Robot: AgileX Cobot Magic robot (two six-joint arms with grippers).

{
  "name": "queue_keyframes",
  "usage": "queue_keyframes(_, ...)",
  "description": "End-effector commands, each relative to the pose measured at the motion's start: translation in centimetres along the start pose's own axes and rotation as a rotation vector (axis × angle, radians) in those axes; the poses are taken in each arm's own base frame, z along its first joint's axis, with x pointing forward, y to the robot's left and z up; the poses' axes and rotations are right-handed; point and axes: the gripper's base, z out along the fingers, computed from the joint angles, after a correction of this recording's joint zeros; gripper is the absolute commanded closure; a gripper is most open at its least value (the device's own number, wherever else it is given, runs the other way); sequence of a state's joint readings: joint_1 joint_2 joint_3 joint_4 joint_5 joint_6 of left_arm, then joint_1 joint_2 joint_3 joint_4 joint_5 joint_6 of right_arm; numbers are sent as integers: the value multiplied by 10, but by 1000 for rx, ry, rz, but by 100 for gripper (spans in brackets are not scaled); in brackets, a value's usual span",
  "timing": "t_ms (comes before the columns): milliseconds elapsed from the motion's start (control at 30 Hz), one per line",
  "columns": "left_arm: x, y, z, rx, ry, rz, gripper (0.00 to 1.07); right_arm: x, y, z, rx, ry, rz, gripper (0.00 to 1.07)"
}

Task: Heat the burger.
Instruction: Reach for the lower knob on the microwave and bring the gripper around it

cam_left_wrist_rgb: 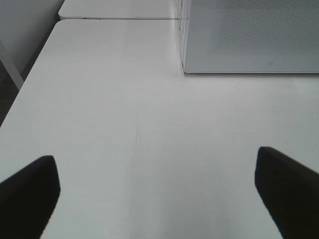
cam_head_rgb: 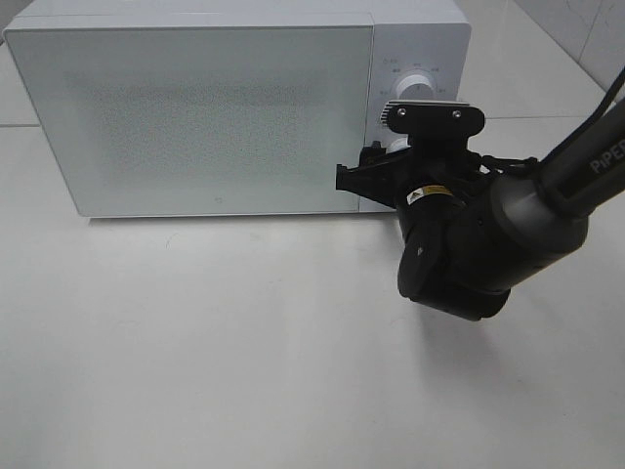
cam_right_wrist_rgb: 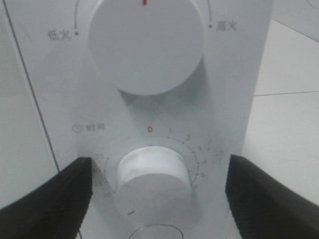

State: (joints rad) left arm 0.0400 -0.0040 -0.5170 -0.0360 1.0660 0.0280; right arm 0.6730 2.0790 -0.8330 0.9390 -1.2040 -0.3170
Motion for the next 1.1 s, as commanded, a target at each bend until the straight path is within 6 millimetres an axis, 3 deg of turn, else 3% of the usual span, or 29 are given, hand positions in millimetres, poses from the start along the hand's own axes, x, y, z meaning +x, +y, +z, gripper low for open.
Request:
queue_keyframes(33, 2, 0, -3, 6, -16, -6, 6, -21, -6, -4, 66, -193, 5, 34)
queue_keyframes(400, 2, 0, -3, 6, -16, -6, 6, -22, -5, -4, 67, -194, 6, 34)
queue_keyframes(567, 2, 0, -3, 6, -16, -6, 6, -22, -5, -4, 65, -195, 6, 38)
queue_keyframes(667, 2, 0, -3, 6, -16, -6, 6, -22, -5, -4, 61, -195, 12, 47)
queue_keyframes(733, 2, 0, -3, 6, -16, -6, 6, -22, -3, -4, 42, -199, 27, 65)
queue_keyframes(833, 2, 0, -3, 6, -16, -6, 6, -22, -3, -4, 36, -201, 30, 69)
queue_keyframes(900, 2, 0, -3, 6, -16, -6, 6, -22, -3, -4, 34, -199, 41, 90)
queue_keyframes(1100, 2, 0, -3, 6, -16, -6, 6, -21, -3, -3, 33, -190, 54, 102)
